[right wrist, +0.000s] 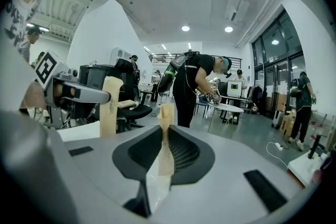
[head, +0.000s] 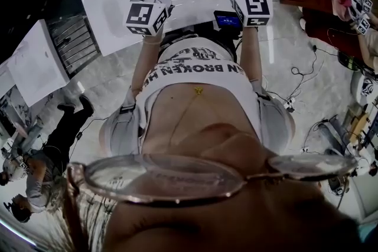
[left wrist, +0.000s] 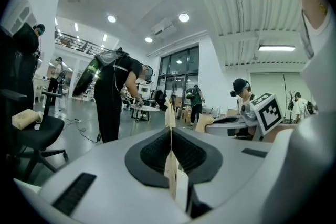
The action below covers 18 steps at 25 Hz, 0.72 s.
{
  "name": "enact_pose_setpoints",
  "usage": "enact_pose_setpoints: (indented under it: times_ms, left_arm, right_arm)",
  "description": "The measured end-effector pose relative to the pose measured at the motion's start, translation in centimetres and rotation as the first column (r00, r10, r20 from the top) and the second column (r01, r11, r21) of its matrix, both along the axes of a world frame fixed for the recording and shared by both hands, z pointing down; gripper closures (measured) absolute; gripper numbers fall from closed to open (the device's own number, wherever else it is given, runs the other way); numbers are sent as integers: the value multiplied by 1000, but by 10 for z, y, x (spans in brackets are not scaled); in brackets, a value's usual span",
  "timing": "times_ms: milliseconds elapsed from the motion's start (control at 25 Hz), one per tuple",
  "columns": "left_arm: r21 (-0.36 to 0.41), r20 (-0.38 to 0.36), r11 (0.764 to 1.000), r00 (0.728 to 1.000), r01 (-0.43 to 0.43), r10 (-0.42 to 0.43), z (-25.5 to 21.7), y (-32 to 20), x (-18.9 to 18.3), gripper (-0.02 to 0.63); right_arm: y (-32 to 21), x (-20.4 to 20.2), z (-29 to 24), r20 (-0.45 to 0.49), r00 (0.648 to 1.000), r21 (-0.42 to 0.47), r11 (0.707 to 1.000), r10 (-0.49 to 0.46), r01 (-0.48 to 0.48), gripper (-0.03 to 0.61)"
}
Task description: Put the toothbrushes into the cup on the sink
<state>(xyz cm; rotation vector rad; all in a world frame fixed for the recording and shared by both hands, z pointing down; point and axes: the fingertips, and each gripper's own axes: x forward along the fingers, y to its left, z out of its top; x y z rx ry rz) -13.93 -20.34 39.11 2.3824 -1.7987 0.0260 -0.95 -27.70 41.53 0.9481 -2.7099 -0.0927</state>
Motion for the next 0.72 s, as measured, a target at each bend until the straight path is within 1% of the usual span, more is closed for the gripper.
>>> enact_pose_setpoints:
  times_ms: [240, 480, 600, 720]
  left_arm:
    - [-6, 15, 1000, 1000, 13, -13, -4, 1, 9, 592]
    - [-14, 19, 999, 999, 33, -33, -3, 4, 7, 592]
    - [-16, 18, 999, 999, 46, -46, -2, 7, 5, 592]
    - [-19, 16, 998, 998, 58, -58, -1, 9, 3, 592]
  right_arm:
    - [-17, 10, -13, 2, 1000, 42, 999, -1, 1, 522]
    - [-33, 8, -24, -13, 1000, 75, 997, -13, 14, 522]
    - [-44, 7, -23, -12, 1000, 88, 996, -4, 5, 522]
    - [-55, 5, -9, -26, 1000, 90, 996, 8, -6, 522]
